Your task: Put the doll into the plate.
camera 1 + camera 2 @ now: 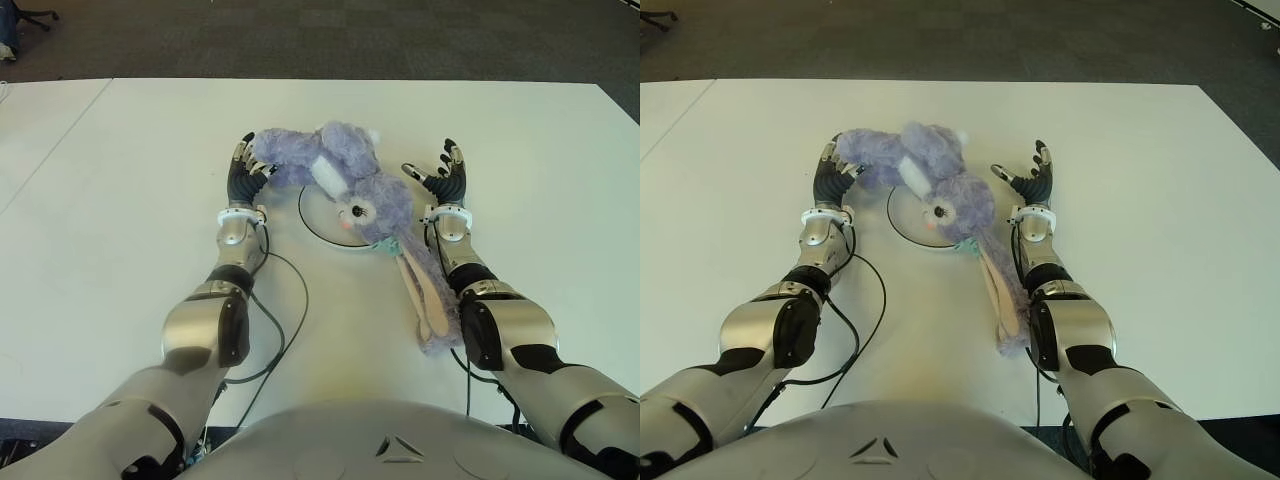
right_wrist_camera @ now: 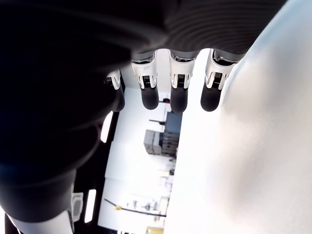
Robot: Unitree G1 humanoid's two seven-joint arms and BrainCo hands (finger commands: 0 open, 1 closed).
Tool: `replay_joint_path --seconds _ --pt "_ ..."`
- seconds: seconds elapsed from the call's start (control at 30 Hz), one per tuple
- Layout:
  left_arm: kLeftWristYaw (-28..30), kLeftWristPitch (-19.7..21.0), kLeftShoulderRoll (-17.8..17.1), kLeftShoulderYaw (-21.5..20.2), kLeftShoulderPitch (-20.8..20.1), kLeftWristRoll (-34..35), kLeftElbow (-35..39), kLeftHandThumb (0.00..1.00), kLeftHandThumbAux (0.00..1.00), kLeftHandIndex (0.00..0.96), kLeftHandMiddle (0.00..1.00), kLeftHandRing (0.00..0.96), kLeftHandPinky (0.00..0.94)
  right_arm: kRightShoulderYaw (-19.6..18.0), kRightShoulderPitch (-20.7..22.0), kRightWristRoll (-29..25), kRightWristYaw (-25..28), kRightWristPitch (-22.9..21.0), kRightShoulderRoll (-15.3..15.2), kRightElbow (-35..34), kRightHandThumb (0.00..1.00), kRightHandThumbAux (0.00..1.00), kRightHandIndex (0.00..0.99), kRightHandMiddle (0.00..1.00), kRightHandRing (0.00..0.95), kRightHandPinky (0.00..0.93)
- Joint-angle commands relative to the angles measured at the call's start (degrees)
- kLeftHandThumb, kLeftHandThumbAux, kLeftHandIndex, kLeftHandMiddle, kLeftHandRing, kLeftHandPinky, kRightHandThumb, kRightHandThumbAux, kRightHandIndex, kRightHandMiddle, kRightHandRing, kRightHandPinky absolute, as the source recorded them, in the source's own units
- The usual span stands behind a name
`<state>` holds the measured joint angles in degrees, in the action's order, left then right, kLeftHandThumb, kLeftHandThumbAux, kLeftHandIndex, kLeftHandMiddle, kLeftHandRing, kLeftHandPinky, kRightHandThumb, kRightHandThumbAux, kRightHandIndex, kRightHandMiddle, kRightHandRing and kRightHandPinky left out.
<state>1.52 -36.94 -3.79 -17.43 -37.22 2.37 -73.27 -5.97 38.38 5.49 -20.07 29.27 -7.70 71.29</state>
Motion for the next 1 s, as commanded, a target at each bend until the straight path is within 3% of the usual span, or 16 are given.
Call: replay_joint_path --seconds 0.03,1.0 --pt "1.36 15.78 0.16 -1.03 7.02 1.20 -4.89 0.221 0.834 0.120 0.197 0.232 0.279 -0.24 -10.20 0.29 1.42 -8.85 3.52 6.54 0.000 0.799 0.077 0.076 0.071 0.111" --pt "1.89 15.50 0.14 -1.18 7.17 1.66 -4.88 0.263 0.832 0.112 0.195 0.226 0.259 -0.61 -10.12 0.01 1.34 -8.91 3.72 6.50 0.000 0.813 0.085 0.081 0.076 0.122"
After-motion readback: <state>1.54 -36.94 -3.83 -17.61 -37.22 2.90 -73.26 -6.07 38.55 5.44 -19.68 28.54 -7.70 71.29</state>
